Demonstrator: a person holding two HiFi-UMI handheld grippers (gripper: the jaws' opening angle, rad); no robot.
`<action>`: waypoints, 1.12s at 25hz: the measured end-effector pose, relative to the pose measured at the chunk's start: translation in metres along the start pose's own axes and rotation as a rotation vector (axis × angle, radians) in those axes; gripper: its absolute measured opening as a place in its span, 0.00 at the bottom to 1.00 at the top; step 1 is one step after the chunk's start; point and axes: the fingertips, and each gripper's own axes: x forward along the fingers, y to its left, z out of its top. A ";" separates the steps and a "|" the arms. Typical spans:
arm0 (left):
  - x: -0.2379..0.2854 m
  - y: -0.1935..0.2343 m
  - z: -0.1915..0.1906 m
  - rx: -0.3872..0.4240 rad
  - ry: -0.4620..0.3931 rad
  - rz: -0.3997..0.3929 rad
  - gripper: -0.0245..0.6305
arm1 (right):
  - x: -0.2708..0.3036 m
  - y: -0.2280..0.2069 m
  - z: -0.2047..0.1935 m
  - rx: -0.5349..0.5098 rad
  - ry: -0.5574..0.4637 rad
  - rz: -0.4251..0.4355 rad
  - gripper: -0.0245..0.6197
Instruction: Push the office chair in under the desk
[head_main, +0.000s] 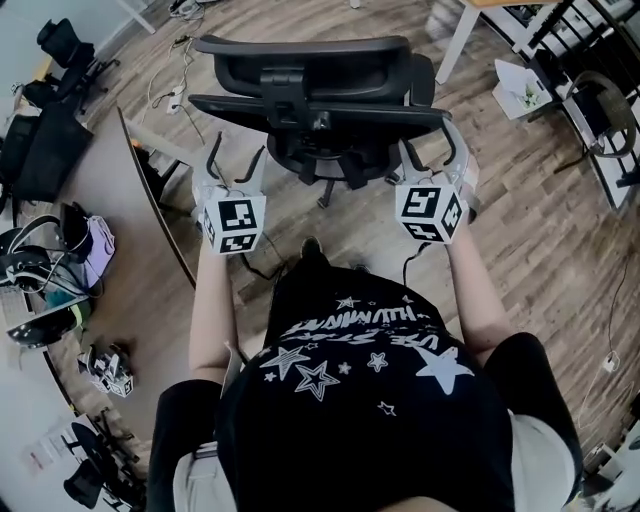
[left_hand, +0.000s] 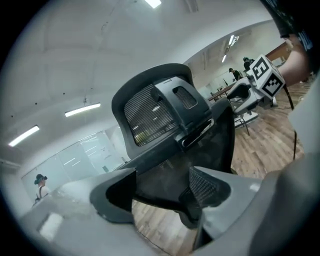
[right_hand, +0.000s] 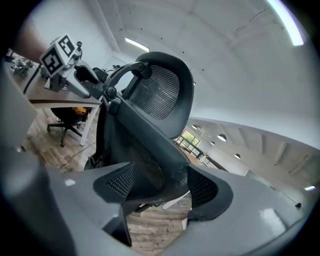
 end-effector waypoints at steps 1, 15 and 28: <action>0.005 0.008 0.001 0.008 -0.006 0.008 0.55 | 0.001 0.000 0.001 -0.004 0.003 -0.004 0.56; 0.041 0.058 0.004 0.228 -0.048 0.056 0.55 | 0.003 -0.013 0.011 -0.042 0.059 -0.116 0.56; 0.084 0.073 0.005 0.402 -0.033 0.062 0.59 | 0.036 -0.017 0.020 -0.168 0.107 -0.154 0.56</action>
